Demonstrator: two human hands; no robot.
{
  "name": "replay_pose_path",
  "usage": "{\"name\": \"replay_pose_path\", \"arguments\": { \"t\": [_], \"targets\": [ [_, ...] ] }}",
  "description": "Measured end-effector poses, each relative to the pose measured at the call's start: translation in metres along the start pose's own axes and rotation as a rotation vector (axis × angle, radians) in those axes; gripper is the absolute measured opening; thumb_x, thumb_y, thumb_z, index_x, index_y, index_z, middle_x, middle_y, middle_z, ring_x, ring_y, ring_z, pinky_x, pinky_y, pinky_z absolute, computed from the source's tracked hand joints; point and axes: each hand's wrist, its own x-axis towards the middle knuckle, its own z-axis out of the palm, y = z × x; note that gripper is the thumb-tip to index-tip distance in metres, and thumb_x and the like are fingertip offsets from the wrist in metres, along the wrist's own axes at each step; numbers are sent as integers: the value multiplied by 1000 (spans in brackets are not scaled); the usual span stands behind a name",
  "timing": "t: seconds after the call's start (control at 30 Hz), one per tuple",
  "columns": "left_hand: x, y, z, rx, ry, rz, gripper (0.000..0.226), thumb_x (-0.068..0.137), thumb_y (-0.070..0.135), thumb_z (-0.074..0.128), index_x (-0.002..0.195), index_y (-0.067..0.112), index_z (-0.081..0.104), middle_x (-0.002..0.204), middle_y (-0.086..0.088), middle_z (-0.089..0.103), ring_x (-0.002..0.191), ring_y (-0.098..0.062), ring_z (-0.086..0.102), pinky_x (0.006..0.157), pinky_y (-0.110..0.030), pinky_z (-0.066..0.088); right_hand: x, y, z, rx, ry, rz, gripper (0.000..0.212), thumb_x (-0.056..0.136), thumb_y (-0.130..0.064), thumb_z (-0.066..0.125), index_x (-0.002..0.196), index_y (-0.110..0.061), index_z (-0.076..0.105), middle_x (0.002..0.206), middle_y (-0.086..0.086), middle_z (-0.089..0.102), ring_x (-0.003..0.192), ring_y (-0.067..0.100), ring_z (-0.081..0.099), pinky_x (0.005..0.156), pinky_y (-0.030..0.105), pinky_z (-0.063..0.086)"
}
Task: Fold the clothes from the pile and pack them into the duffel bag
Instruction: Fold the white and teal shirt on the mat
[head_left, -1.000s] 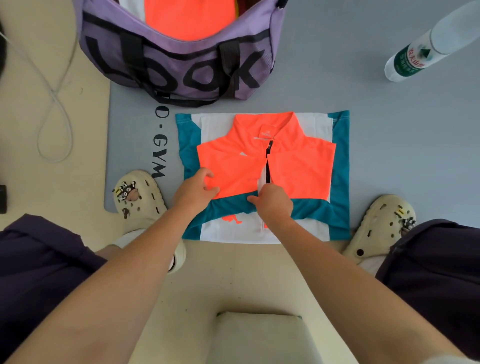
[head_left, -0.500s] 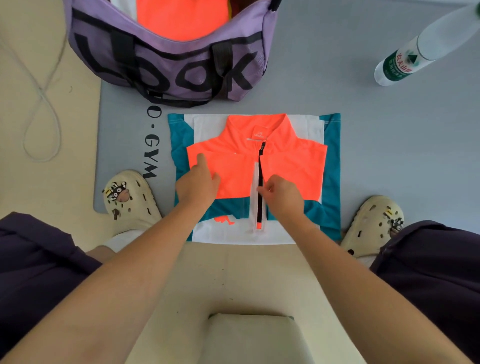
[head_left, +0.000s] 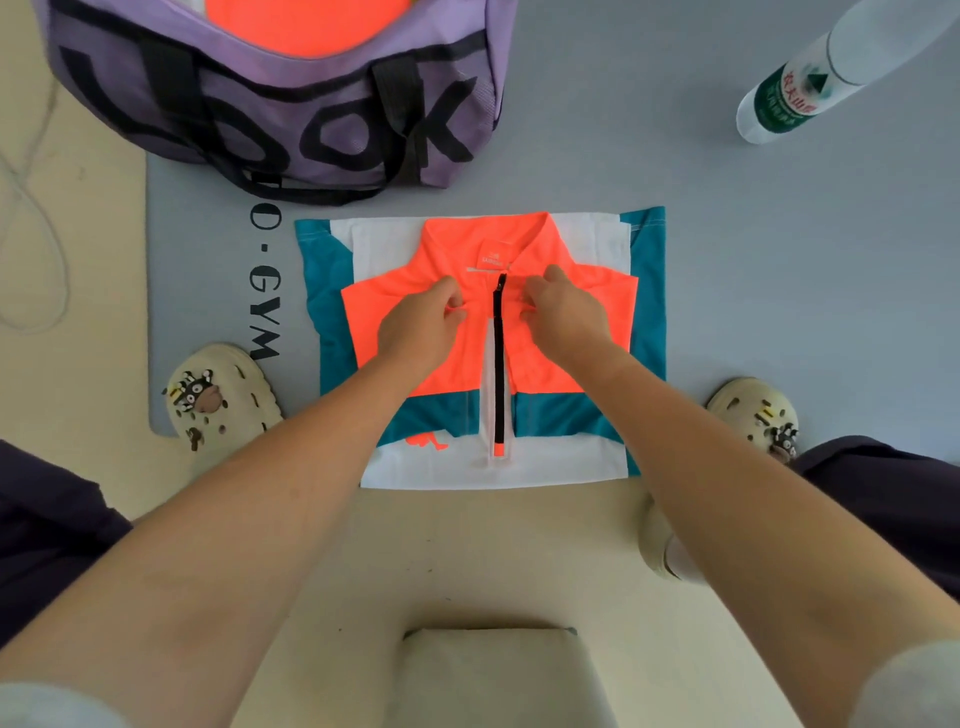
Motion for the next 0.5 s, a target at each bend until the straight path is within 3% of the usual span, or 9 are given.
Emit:
{"name": "replay_pose_path", "arguments": {
  "t": [0.1,0.2,0.27,0.37,0.5],
  "targets": [
    [-7,7,1,-33,107,-13,20,92,33,59,103,22,47,69,-3,57,64,-24,55,57,-37,41,-16,16,-4,176,167,69,32,89,-24,64,116,-11,51,116,11,45,72,28,53,54,37,44],
    [-22,22,14,-71,53,38,18,89,38,62,92,25,50,63,2,54,59,-18,52,52,-32,38,-49,54,-5,342,313,333,50,82,-28,74,121,-12,47,120,9,44,88,26,55,66,34,43],
    [-33,35,31,-110,-143,72,17,86,42,65,88,26,59,65,6,53,62,-14,53,52,-29,36,-77,81,1,361,273,549,62,78,-35,79,121,-6,44,120,13,45,102,31,53,76,34,41],
    [-46,48,56,-176,-381,45,32,86,38,67,115,26,62,78,8,58,71,-9,56,61,-28,42,-111,103,17,351,98,723,76,68,-52,82,112,-3,43,112,14,50,99,30,52,78,39,47],
    [-56,50,72,-203,-362,-1,51,87,28,65,135,22,52,86,7,52,79,-11,53,73,-30,43,-127,106,30,559,-39,786,58,70,-49,82,100,-13,46,89,0,58,75,17,56,58,32,44]
  ]
}}
